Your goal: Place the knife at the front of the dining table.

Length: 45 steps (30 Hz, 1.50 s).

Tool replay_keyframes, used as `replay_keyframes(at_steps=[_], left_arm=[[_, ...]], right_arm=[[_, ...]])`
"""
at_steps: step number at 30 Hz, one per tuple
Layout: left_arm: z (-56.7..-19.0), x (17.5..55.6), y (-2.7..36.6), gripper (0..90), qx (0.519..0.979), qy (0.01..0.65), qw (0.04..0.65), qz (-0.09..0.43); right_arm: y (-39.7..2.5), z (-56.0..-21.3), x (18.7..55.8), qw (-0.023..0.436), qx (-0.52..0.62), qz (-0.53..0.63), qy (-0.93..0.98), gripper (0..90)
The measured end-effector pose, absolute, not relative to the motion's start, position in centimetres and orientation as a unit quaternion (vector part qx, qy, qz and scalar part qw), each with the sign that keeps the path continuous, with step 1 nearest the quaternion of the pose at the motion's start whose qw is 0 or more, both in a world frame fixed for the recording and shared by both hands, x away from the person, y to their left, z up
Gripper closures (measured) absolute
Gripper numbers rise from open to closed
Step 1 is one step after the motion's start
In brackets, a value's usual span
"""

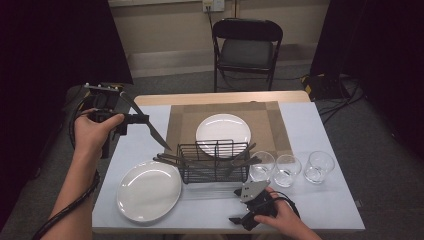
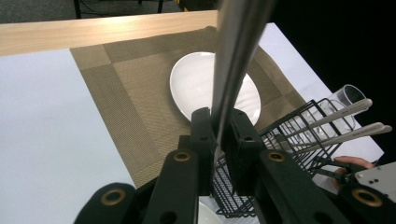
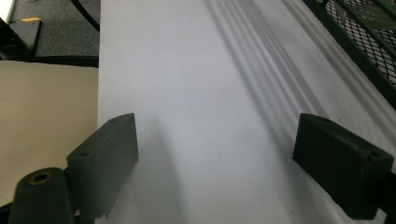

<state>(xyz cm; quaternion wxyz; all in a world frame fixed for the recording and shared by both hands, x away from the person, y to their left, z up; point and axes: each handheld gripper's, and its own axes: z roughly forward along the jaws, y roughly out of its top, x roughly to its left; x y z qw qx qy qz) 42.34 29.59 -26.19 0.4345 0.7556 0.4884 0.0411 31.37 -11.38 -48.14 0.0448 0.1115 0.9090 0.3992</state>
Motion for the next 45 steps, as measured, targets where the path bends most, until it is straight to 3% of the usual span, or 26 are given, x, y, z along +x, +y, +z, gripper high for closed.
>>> replay_keyframes(at_steps=[45], left_arm=[[-33.5,44.2,27.7,82.4,0.755,0.514,0.406,0.026]], right_arm=[[-11.4,-48.1,31.4,0.045,0.111,0.399,0.909,13.0]])
